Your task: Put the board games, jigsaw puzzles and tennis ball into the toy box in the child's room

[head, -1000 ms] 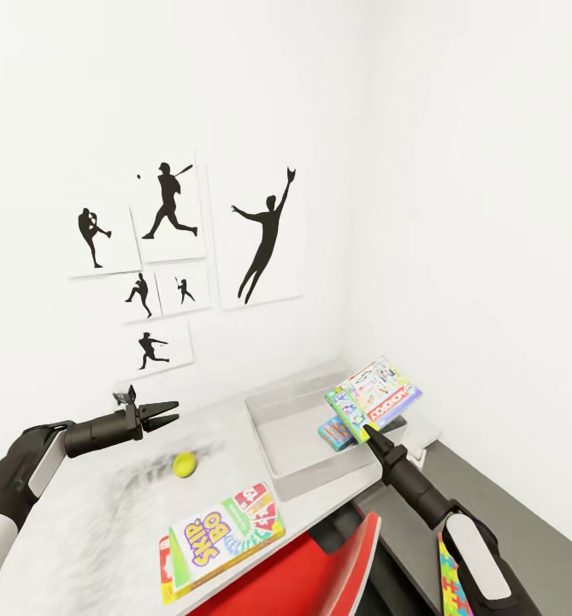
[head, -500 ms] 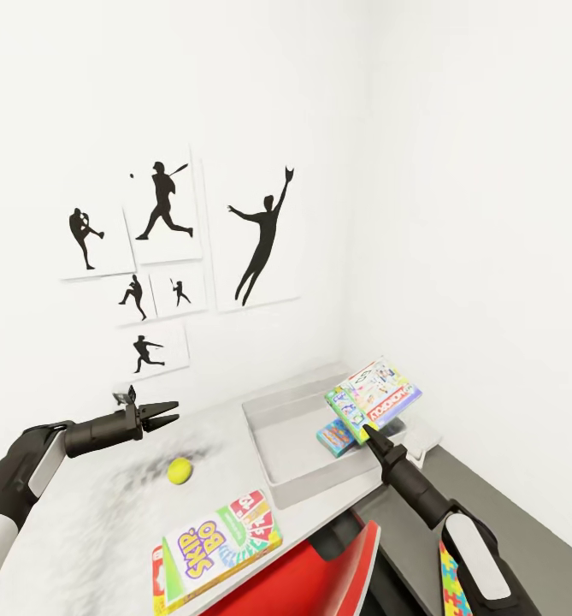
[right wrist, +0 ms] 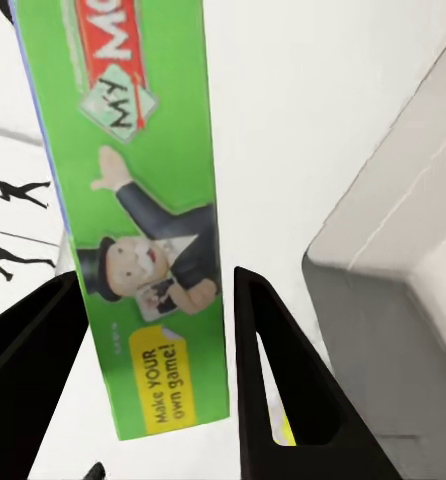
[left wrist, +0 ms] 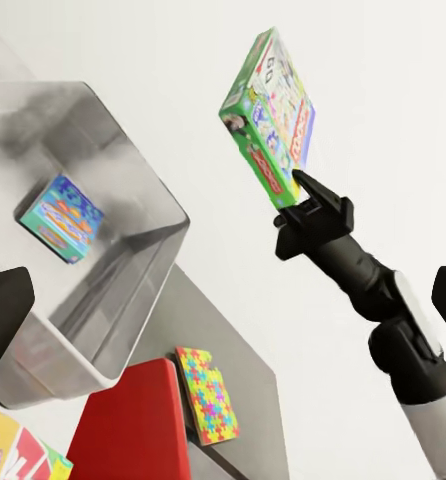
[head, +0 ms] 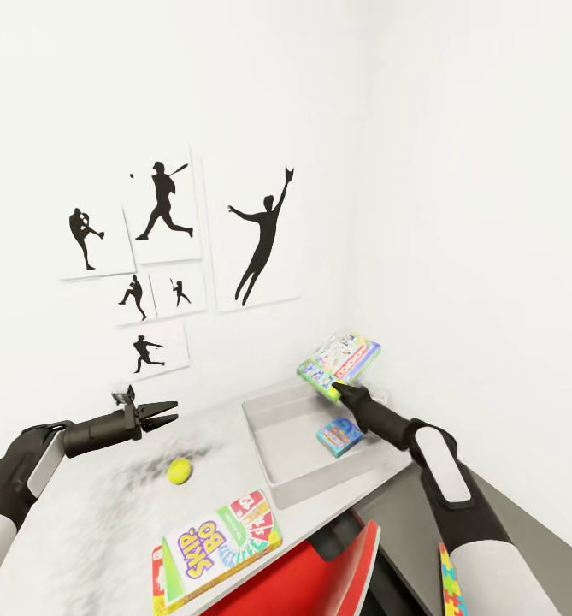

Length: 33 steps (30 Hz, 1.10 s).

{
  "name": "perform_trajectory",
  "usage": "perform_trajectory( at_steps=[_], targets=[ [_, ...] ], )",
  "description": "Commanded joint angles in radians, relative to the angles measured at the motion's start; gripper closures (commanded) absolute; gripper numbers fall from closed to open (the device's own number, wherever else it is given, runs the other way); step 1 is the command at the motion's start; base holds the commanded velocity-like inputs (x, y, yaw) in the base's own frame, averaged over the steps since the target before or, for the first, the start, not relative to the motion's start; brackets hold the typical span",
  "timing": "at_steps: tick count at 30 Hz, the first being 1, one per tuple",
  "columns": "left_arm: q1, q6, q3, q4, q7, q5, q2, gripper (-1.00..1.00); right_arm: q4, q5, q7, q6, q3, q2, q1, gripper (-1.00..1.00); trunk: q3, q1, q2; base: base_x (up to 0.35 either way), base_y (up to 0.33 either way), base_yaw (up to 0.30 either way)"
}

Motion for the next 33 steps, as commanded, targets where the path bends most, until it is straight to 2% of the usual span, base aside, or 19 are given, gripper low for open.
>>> perform_trajectory(
  at_steps=[1, 2, 3, 5, 7, 8, 10, 13, 15, 17, 18, 20, 25, 27, 30, 33],
  targets=[
    [-0.001, 0.01, 0.0, 0.0, -0.001, 0.003, 0.001, -1.0, 0.006, 0.016, -0.021, 0.022, -0.003, 0.011, -0.028, 1.0, -0.002, 0.0, -0.002, 0.0, 0.0, 0.0],
    [-0.001, 0.01, 0.0, 0.0, -0.002, 0.004, 0.001, -1.0, 0.03, 0.016, -0.064, 0.047, -0.002, 0.026, -0.074, 1.0, -0.002, 0.0, -0.002, 0.0, 0.0, 0.0],
    [-0.001, 0.01, 0.0, 0.0, -0.002, 0.004, 0.001, -1.0, 0.048, 0.016, -0.085, 0.056, -0.001, 0.032, -0.097, 1.0, -0.002, 0.0, -0.002, 0.0, 0.0, 0.0],
    [-0.001, 0.01, 0.0, 0.0, -0.002, 0.004, 0.002, -1.0, 0.139, 0.015, -0.151, 0.08, 0.0, 0.046, -0.19, 1.0, -0.002, 0.0, -0.002, 0.0, 0.0, 0.0],
    [-0.001, 0.009, 0.0, 0.0, -0.004, 0.005, 0.002, -1.0, 0.252, 0.017, -0.194, 0.092, 0.002, 0.051, -0.286, 1.0, -0.002, 0.0, -0.002, 0.0, 0.0, 0.0],
    [-0.001, 0.009, 0.0, 0.0, -0.005, 0.005, 0.002, -1.0, 0.281, 0.017, -0.202, 0.093, 0.002, 0.052, -0.308, 1.0, -0.002, 0.0, -0.002, 0.0, 0.0, 0.0],
    [-0.001, 0.01, 0.0, 0.0, -0.004, 0.004, 0.002, -1.0, 0.413, 0.02, -0.239, 0.099, 0.004, 0.055, -0.402, 1.0, -0.002, 0.0, -0.002, 0.0, 0.0, 0.0],
    [-0.001, 0.01, 0.0, 0.0, -0.005, 0.004, 0.002, -1.0, 0.486, 0.025, -0.294, 0.102, 0.005, 0.056, -0.457, 1.0, -0.002, 0.0, -0.002, 0.0, 0.0, 0.0],
    [-0.001, 0.01, -0.001, 0.0, -0.005, 0.005, 0.001, -1.0, 0.508, 0.026, -0.345, 0.115, 0.006, 0.057, -0.472, 1.0, -0.002, 0.0, -0.002, 0.0, 0.0, 0.0],
    [-0.001, 0.011, -0.001, 0.0, -0.005, 0.005, 0.0, -1.0, 0.522, 0.027, -0.421, 0.16, 0.009, 0.059, -0.485, 1.0, -0.002, 0.0, -0.002, 0.0, 0.0, 0.0],
    [-0.001, 0.011, -0.001, 0.0, -0.005, 0.005, 0.0, -1.0, 0.524, 0.026, -0.437, 0.176, 0.009, 0.061, -0.49, 1.0, -0.002, 0.0, -0.002, 0.0, 0.0, 0.0],
    [-0.001, 0.011, -0.002, 0.0, -0.005, 0.005, 0.0, -1.0, 0.532, 0.027, -0.488, 0.256, 0.011, 0.072, -0.515, 1.0, -0.002, 0.0, -0.002, 0.0, 0.0, 0.0],
    [-0.001, 0.01, -0.001, 0.0, -0.005, 0.005, 0.001, -1.0, 0.535, 0.027, -0.509, 0.354, 0.021, 0.076, -0.53, 1.0, -0.002, 0.0, -0.002, 0.0, 0.0, 0.0],
    [-0.001, 0.01, -0.001, 0.0, -0.006, 0.005, 0.0, -1.0, 0.533, 0.027, -0.51, 0.356, 0.042, 0.076, -0.531, 1.0, -0.002, 0.0, -0.002, 0.0, 0.0, 0.0],
    [-0.001, 0.009, -0.002, 0.0, -0.007, 0.005, 0.0, -1.0, 0.526, 0.024, -0.511, 0.356, 0.113, 0.069, -0.532, 1.0, -0.002, 0.0, -0.002, 0.0, 0.0, 0.0],
    [-0.001, 0.008, -0.002, 0.0, -0.008, 0.005, 0.0, -1.0, 0.524, 0.02, -0.51, 0.356, 0.143, 0.062, -0.533, 1.0, -0.002, 0.0, -0.002, 0.0, 0.0, 0.0]
  ],
)
